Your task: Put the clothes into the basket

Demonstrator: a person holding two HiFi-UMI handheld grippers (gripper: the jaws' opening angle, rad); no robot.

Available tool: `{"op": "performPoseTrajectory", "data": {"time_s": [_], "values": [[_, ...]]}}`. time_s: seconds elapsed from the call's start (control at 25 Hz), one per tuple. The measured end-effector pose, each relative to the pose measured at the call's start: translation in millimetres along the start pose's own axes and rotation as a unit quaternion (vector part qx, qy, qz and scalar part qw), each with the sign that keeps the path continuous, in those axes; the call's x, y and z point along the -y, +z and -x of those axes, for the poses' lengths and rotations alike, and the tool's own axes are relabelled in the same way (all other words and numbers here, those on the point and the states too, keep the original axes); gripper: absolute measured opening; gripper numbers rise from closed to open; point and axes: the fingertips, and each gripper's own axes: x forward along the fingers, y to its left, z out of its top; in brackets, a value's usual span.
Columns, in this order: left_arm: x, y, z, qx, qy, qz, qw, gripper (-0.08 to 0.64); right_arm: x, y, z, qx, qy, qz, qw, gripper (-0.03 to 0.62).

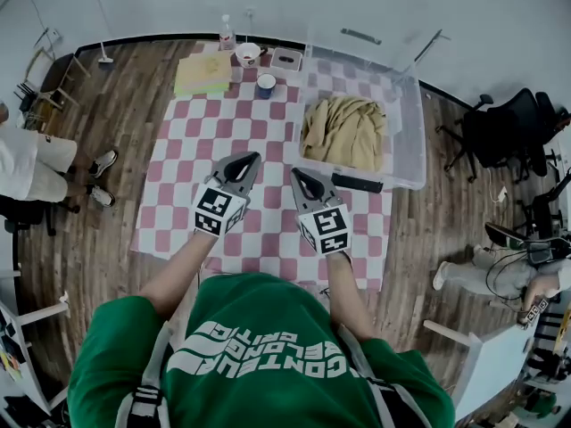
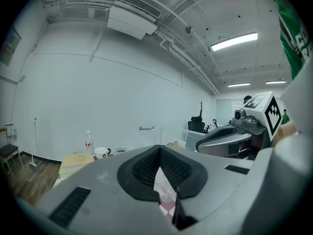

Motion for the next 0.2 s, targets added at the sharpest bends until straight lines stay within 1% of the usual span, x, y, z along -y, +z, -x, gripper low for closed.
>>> {"op": "performPoseTrajectory", "data": {"time_s": [0.2], "values": [[0.0, -3.8, 0.6, -0.002, 0.001, 0.002, 1.0, 0.005, 0.7, -2.6, 0.3, -0.001, -0.002, -0.002, 1.0, 0.008]]}}
